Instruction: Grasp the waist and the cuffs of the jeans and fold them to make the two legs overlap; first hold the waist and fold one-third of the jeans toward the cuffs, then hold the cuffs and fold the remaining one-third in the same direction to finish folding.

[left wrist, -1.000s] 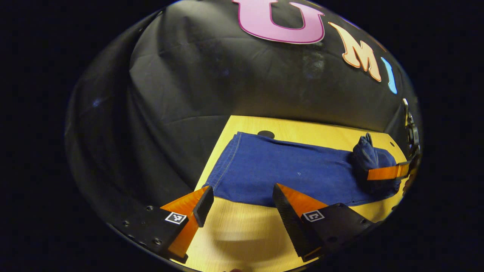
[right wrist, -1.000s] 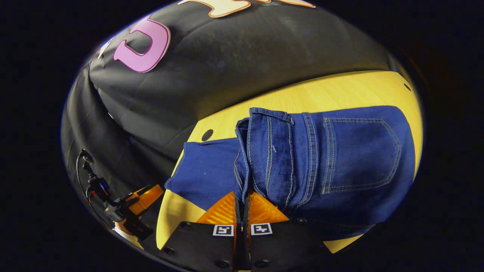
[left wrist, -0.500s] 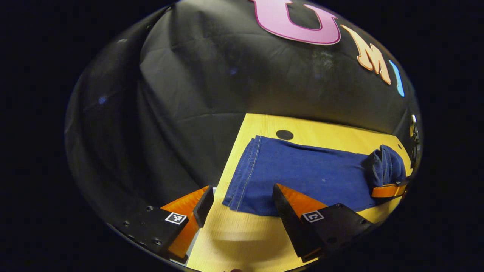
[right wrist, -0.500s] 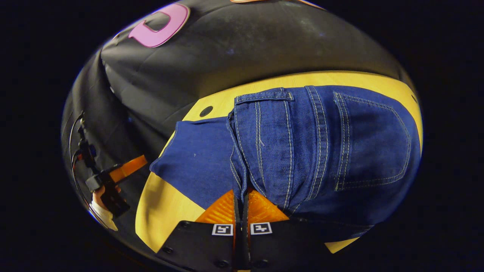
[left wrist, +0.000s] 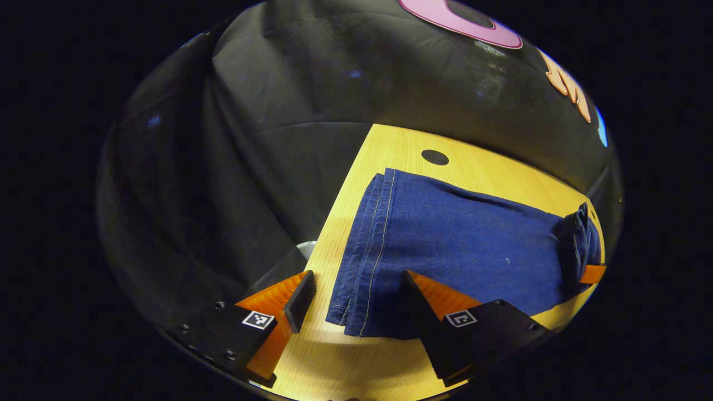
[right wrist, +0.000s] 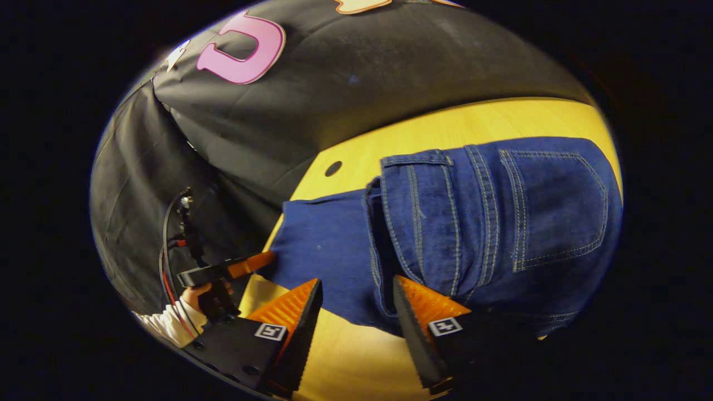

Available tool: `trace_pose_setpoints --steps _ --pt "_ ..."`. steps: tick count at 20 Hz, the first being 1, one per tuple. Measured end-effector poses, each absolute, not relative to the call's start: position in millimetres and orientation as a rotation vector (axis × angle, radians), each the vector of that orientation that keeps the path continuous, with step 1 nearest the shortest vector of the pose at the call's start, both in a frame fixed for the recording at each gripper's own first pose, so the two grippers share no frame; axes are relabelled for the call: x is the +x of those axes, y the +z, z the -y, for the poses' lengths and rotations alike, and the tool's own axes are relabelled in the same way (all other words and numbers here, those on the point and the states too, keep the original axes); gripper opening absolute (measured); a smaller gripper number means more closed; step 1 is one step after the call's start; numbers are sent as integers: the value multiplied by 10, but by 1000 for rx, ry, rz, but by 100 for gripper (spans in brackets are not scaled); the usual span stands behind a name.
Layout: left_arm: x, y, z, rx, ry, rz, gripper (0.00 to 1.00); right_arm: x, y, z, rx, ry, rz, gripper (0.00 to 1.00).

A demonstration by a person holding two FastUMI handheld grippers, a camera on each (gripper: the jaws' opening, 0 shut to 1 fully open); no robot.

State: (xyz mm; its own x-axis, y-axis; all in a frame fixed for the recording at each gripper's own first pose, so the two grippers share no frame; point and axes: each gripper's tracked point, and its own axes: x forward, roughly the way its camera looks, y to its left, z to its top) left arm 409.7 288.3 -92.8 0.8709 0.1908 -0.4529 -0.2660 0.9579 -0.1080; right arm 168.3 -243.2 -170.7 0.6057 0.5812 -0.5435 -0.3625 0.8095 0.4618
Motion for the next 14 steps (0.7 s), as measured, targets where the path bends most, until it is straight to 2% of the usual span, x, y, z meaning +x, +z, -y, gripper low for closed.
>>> trace_pose_setpoints --steps 1,2,3,5,6,7,8,9,10,11,12,14 --pt "4128 -921 -2846 -170 233 -446 96 1679 -1630 2429 324 565 -719 80" --pt "4111 -945 -2848 -169 230 -452 96 1670 -1514 2447 326 567 -696 92" --pt "4112 -904 -2844 -175 228 -445 95 1683 -1390 2466 331 569 -664 99" --pt "4088 -882 -2850 -171 212 -447 91 1722 -1103 2568 355 554 -607 98" --pt "4067 -870 -2909 -168 205 -444 86 1745 -970 2655 368 541 -579 98" --pt "4021 -847 -2949 -170 203 -443 80 1770 -828 2724 380 531 -547 94" --pt "4049 -847 -2948 -176 198 -440 70 1765 -683 2809 393 522 -517 98" --pt "4035 -813 -2959 -190 188 -434 66 1771 -567 2891 401 513 -488 94" --pt "4021 -773 -2975 -201 182 -428 48 1774 -481 2992 396 496 -463 98" --pt "4010 -744 -2988 -210 163 -419 44 1770 -416 3098 378 472 -442 98" --pt "4009 -735 -3009 -225 163 -415 27 1756 -375 3204 361 447 -429 98" --pt "4009 -730 -3017 -228 156 -413 11 1711 -343 3382 359 405 -427 98"
